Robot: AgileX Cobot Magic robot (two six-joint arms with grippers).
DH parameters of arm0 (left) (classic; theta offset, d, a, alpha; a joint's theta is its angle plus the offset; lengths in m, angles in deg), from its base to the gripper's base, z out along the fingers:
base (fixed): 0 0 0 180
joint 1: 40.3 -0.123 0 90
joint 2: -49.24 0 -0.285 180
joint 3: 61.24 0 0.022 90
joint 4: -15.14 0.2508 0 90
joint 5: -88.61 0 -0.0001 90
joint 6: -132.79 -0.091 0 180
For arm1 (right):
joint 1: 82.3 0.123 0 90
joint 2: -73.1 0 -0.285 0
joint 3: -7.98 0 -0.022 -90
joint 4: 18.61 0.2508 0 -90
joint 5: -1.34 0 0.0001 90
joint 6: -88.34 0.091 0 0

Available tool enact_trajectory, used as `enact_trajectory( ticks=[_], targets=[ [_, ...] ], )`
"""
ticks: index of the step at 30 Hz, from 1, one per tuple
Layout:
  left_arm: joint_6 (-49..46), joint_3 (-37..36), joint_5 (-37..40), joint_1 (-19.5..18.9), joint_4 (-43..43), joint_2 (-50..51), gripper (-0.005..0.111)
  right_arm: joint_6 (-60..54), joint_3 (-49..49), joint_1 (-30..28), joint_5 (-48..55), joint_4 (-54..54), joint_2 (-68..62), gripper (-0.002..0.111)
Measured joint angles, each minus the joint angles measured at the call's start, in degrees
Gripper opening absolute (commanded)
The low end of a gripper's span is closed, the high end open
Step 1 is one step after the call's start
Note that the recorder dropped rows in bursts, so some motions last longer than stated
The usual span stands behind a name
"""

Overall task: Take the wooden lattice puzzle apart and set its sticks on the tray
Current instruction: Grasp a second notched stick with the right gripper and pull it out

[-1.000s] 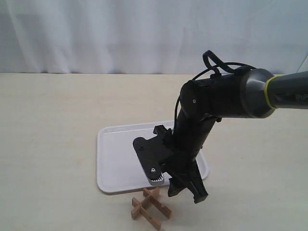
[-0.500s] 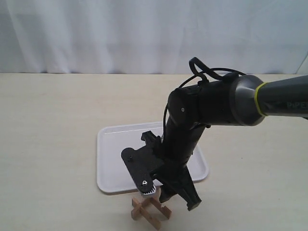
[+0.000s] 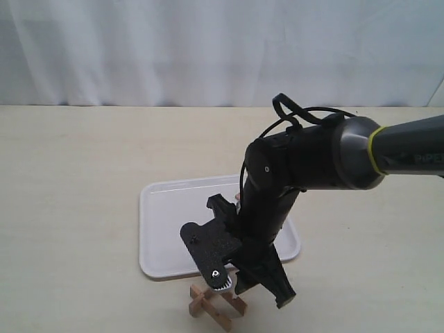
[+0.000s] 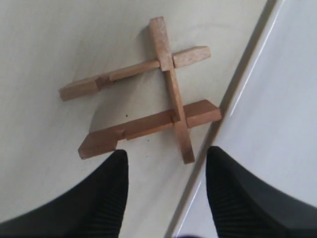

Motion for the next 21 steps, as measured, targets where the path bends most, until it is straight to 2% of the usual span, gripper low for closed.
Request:
enact_trajectory(
  ticks=[7, 9, 12, 18, 21],
  targets=[
    [0.0, 0.0, 0.0, 0.0, 0.0, 0.0, 0.0, -0.04, -0.75, 0.0, -2.32, 0.0, -1.73, 0.046],
    [0.0, 0.0, 0.0, 0.0, 0.0, 0.0, 0.0, -0.04, -0.75, 0.0, -2.32, 0.0, -1.82, 0.04],
    [0.0, 0.0, 0.0, 0.0, 0.0, 0.0, 0.0, -0.04, -0.75, 0.0, -2.41, 0.0, -1.82, 0.023],
    [0.0, 0.0, 0.0, 0.0, 0.0, 0.0, 0.0, -0.14, -0.75, 0.0, -2.67, 0.14, -1.82, 0.004],
    [0.0, 0.0, 0.0, 0.0, 0.0, 0.0, 0.0, -0.14, -0.75, 0.0, -2.67, 0.14, -1.82, 0.005]
  ],
)
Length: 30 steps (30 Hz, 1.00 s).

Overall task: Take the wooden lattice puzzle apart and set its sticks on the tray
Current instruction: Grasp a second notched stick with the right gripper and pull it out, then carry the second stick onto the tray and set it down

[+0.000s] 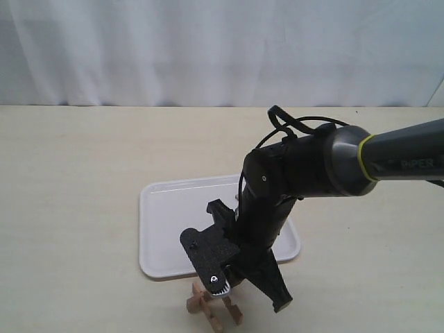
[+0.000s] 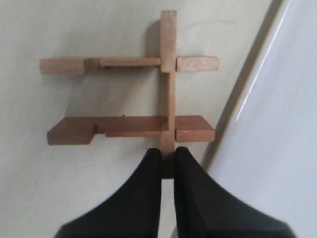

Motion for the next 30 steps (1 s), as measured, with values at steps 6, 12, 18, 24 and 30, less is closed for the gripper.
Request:
enact_trajectory(
  ticks=[6, 12, 18, 24, 30],
  targets=[
    [0.0, 0.0, 0.0, 0.0, 0.0, 0.0, 0.0, 0.0, 0.0, 0.0, 0.0, 0.1, 0.0, 0.005],
    [0.0, 0.0, 0.0, 0.0, 0.0, 0.0, 0.0, 0.0, 0.0, 0.0, 1.26, 0.23, 0.0, 0.005],
    [0.0, 0.0, 0.0, 0.0, 0.0, 0.0, 0.0, 0.0, 0.0, 0.0, 1.72, 0.23, 0.0, 0.005],
    [0.0, 0.0, 0.0, 0.0, 0.0, 0.0, 0.0, 0.0, 0.0, 0.0, 1.83, 0.23, 0.0, 0.005],
    [0.0, 0.0, 0.0, 0.0, 0.0, 0.0, 0.0, 0.0, 0.0, 0.0, 1.83, 0.23, 0.96, 0.005]
  ],
)
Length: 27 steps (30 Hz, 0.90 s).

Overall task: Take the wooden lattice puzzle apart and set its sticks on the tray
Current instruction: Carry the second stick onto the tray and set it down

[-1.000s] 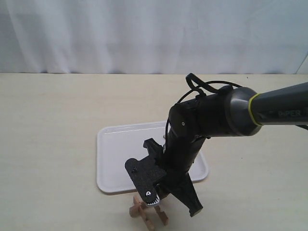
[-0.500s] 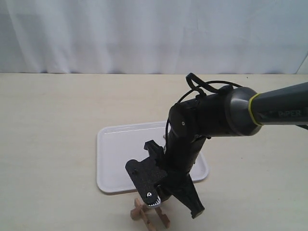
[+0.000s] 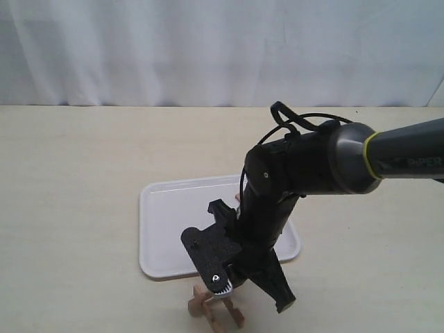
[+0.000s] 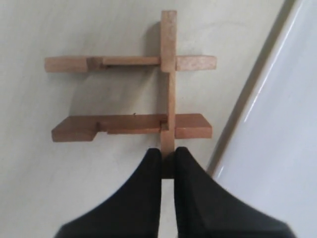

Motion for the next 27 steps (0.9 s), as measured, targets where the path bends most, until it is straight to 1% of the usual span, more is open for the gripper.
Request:
enact_trajectory(
  ticks=[10, 18, 21, 24, 27],
  targets=[
    [0.0, 0.0, 0.0, 0.0, 0.0, 0.0, 0.0, 0.0, 0.0, 0.0, 0.0, 0.0, 2.19, 0.005],
    [0.0, 0.0, 0.0, 0.0, 0.0, 0.0, 0.0, 0.63, 0.0, 0.0, -1.6, 0.0, 7.03, 0.005],
    [0.0, 0.0, 0.0, 0.0, 0.0, 0.0, 0.0, 3.43, 0.0, -0.15, -3.7, 0.0, 8.58, 0.005],
    [0.0, 0.0, 0.0, 0.0, 0.0, 0.0, 0.0, 9.01, 0.0, -1.18, -6.57, 0.1, 9.11, 0.005],
    [0.0, 0.0, 0.0, 0.0, 0.0, 0.0, 0.0, 19.83, 0.0, -3.53, -11.11, 0.1, 9.11, 0.005]
  ],
)
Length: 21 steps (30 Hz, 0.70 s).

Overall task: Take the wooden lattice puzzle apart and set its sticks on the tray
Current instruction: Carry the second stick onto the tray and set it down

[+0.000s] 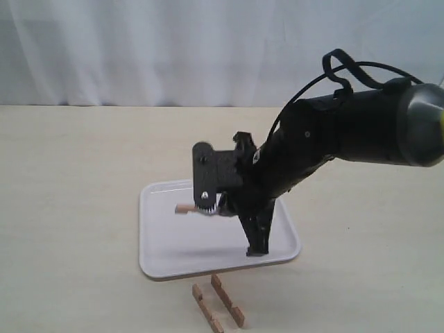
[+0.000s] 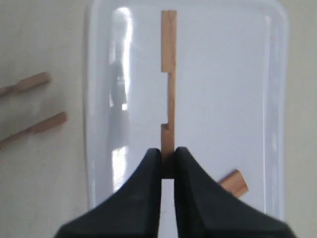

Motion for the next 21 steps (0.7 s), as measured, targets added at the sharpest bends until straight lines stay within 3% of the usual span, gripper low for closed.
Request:
enact_trajectory(
  ticks=[7, 16, 21],
  targets=[
    [0.0, 0.0, 0.0, 0.0, 0.0, 0.0, 0.0, 21.14, 0.91, -4.99, -4.93, -1.11, -2.13, 0.005],
    [0.0, 0.0, 0.0, 0.0, 0.0, 0.0, 0.0, 33.79, 9.75, -6.93, 10.09, -1.53, -12.13, 0.005],
    [0.0, 0.0, 0.0, 0.0, 0.0, 0.0, 0.0, 38.56, 11.38, -6.93, 12.32, -1.53, -13.93, 0.005]
  ],
)
